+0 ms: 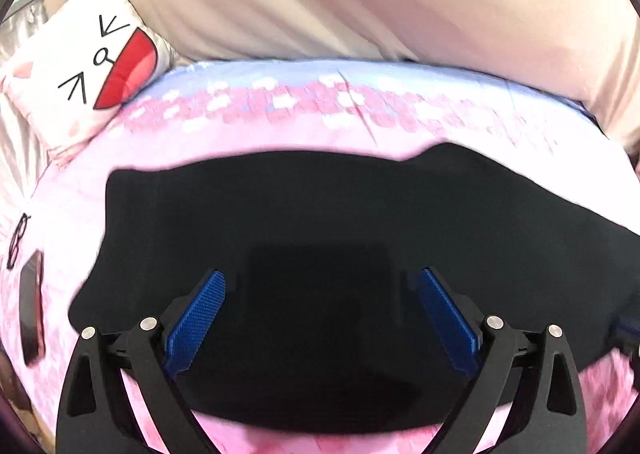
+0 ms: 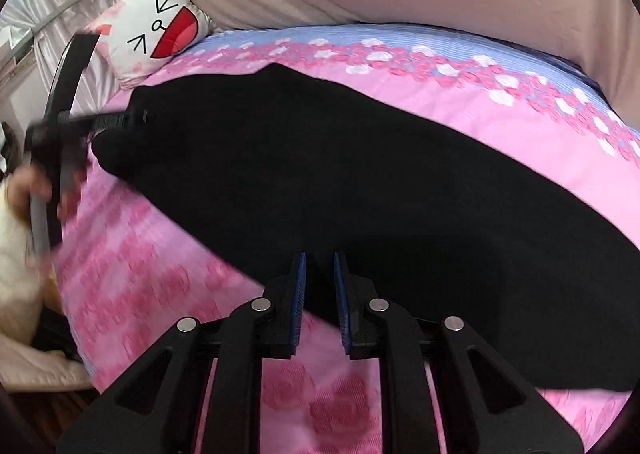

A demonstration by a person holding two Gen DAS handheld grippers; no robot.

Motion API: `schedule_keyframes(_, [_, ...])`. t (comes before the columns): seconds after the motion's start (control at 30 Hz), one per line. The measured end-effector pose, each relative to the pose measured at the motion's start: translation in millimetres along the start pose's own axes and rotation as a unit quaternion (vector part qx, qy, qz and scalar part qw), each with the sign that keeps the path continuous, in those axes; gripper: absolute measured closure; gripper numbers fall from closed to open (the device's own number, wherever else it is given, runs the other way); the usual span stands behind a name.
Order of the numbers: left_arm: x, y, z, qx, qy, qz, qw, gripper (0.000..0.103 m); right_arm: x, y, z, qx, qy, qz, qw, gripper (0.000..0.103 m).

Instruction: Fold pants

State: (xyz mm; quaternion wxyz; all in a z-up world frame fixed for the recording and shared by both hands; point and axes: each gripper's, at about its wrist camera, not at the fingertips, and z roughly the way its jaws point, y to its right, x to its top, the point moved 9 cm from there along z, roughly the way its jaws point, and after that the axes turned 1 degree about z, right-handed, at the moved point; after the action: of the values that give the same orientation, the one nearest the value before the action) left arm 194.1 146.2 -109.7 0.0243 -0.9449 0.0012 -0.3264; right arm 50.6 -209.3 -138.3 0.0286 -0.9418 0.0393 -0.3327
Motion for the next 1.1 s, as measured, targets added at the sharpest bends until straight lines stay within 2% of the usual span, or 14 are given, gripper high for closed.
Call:
schedule_keyframes(0.1, [3.1, -4.0, 32.4, 0.018, -0.03, 0.017, 0.9992, 0.007, -10.2, -1.7, 7.7, -0.017, -0.004, -0.028, 0.999, 0.068])
schedule_keyframes(0.13, [0.3, -4.0, 44.2, 0.018, -0.048, 0.016, 0.9985, 0.007, -10.7, -4.5, 7.4, -0.013, -0.004, -0.031, 0.999, 0.056])
schedule_keyframes(0.2, [-1.8, -5.1, 50.7, 0.005, -0.051, 0.002, 0.9987, 0.006, -11.3, -12.7, 6.2, -0.006, -0.005, -0.044, 0.999, 0.036])
schedule_keyframes(0.23, [-0.7, -6.8, 49.7, -0.001, -0.047, -0.001, 0.9989, 0.006, -10.7, -20.7, 8.6, -0.015, -0.001, -0.057, 0.998, 0.036])
schedule_keyframes(0.3, [-0.8, -8.1, 47.5, -0.005, -0.044, 0.0, 0.999, 0.006, -11.9, -23.6, 15.1, -0.048, -0.006, -0.085, 0.995, 0.04])
schedule_keyframes(0.43, [-6.8, -10.6, 40.5, -0.019, -0.042, -0.011, 0.9989, 0.006, -0.7, -29.5, 5.9, -0.005, 0.004, -0.064, 0.998, 0.042])
schedule_keyframes(0.53, [-8.8, -10.5, 35.4, -0.026, -0.039, -0.016, 0.9988, 0.006, 2.8, -31.0, 5.0, -0.025, 0.007, -0.087, 0.996, 0.043])
schedule_keyframes(0.63, [-10.8, -10.5, 34.8, -0.027, -0.04, -0.016, 0.9987, 0.007, 0.2, -27.5, 19.6, -0.038, -0.012, -0.095, 0.995, 0.052])
schedule_keyframes(0.67, [-11.0, -10.3, 34.7, -0.027, -0.04, -0.016, 0.9987, 0.006, 2.5, -26.6, 20.7, -0.033, -0.009, -0.087, 0.996, 0.058])
schedule_keyframes(0.73, [-10.7, -9.6, 32.6, -0.029, -0.04, -0.017, 0.9986, 0.006, 8.7, -23.7, 18.1, -0.017, -0.008, -0.065, 0.998, 0.09])
schedule_keyframes(0.77, [-10.0, -9.0, 30.4, -0.032, -0.038, -0.018, 0.9986, 0.007, 11.3, -25.6, 14.2, 0.003, -0.009, -0.05, 0.999, 0.091])
schedule_keyframes(0.83, [-8.8, -8.1, 25.1, -0.033, -0.032, -0.016, 0.9988, 0.007, 8.5, -32.8, 5.9, -0.001, -0.013, -0.055, 0.998, 0.094])
schedule_keyframes(1.03, [-16.7, -6.0, 17.5, -0.026, -0.034, -0.002, 0.9991, 0.007, -33.7, -44.1, -0.6, 0.023, -0.056, -0.053, 0.997, 0.097])
schedule_keyframes(1.1, [-18.6, -2.8, 16.5, -0.025, -0.035, 0.003, 0.9991, 0.007, -36.6, -42.9, -5.9, 0.036, -0.041, -0.044, 0.998, 0.096])
